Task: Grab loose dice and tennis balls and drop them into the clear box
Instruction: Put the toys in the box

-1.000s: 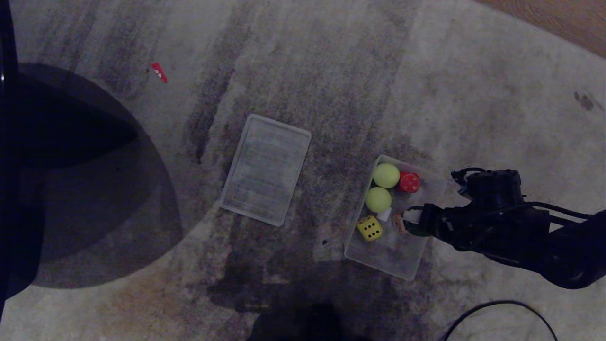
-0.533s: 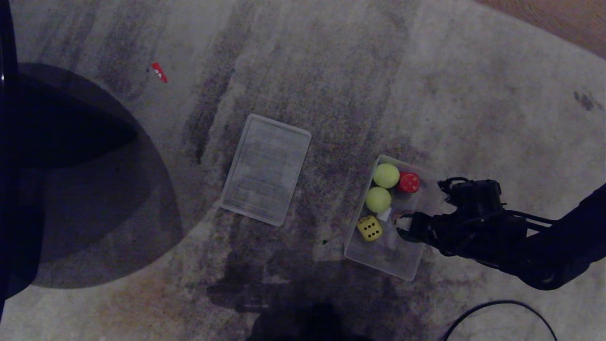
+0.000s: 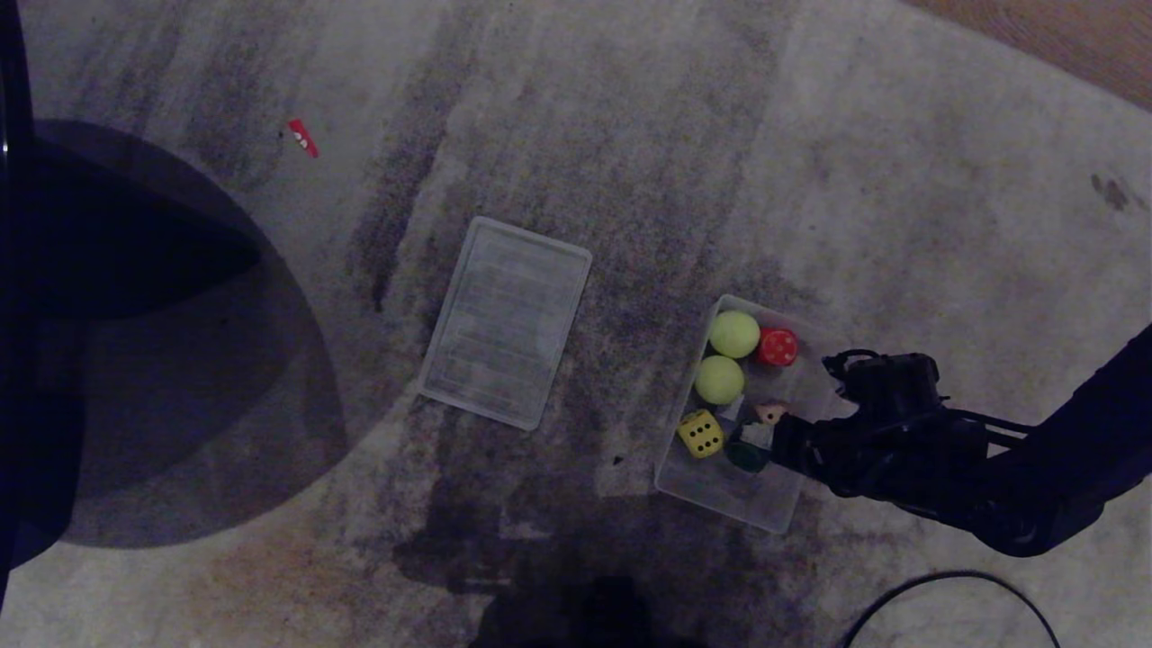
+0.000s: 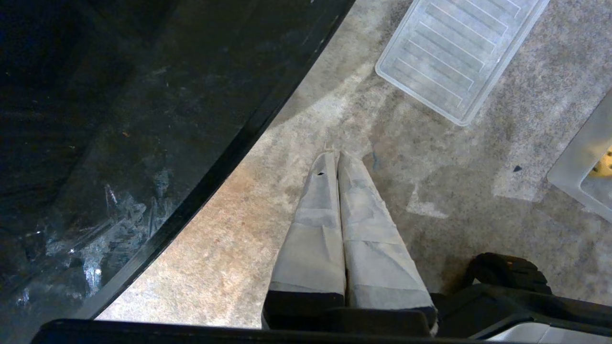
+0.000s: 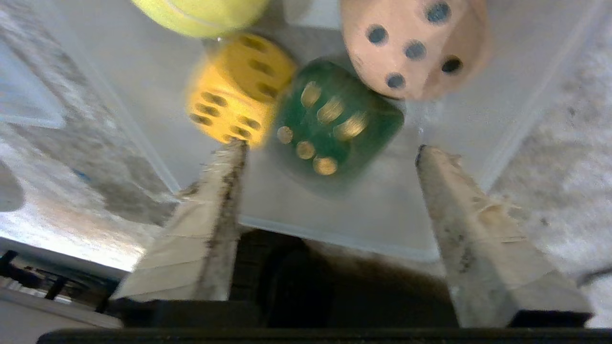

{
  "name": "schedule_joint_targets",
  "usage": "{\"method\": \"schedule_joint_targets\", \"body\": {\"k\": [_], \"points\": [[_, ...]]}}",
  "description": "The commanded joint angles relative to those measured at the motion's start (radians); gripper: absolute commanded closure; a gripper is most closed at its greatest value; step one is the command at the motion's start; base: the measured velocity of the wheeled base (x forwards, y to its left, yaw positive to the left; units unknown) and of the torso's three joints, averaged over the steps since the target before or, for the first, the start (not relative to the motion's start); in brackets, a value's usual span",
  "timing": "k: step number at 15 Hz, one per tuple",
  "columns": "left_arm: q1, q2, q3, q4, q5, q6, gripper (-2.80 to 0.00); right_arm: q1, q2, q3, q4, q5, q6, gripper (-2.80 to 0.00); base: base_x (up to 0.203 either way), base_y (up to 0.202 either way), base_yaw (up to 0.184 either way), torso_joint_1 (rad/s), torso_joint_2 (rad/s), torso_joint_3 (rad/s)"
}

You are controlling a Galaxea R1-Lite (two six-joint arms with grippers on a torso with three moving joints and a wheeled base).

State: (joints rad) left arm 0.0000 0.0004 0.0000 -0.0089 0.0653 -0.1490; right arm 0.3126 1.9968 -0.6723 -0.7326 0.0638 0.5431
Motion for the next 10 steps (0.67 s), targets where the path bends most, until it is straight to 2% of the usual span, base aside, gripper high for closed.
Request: {"method": "schedule_joint_targets", "body": {"k": [1,4,8,9,10], "points": [[0.0,0.0,0.0,0.0,0.001,-0.001,0.0,0.002,-0.007,0.004,-0.004,0.002,0.0,-2.8,0.0,0.0,0.0,0.0,0.0,0.0],[0.0,-0.001,0.0,0.0,0.002,-0.001,0.0,-0.001,-0.094,0.047,0.0,0.003,-0.041,-2.8,0.0,0.0,0.0,0.0,0.0,0.0],[0.0,-0.001,0.0,0.0,0.001,-0.001,0.0,-0.02,-0.314,0.233,0.0,-0.003,-0.084,-2.8,0.0,0.0,0.0,0.0,0.0,0.0],[0.0,-0.002,0.0,0.0,0.001,-0.001,0.0,-0.027,-0.377,0.269,0.004,-0.001,-0.086,0.0,0.0,0.0,0.0,0.0,0.0,0.0],[0.0,-0.001,0.0,0.0,0.001,-0.001,0.0,-0.033,-0.441,0.297,0.02,0.0,-0.087,0.0,0.0,0.0,0.0,0.0,0.0,0.0]]}}
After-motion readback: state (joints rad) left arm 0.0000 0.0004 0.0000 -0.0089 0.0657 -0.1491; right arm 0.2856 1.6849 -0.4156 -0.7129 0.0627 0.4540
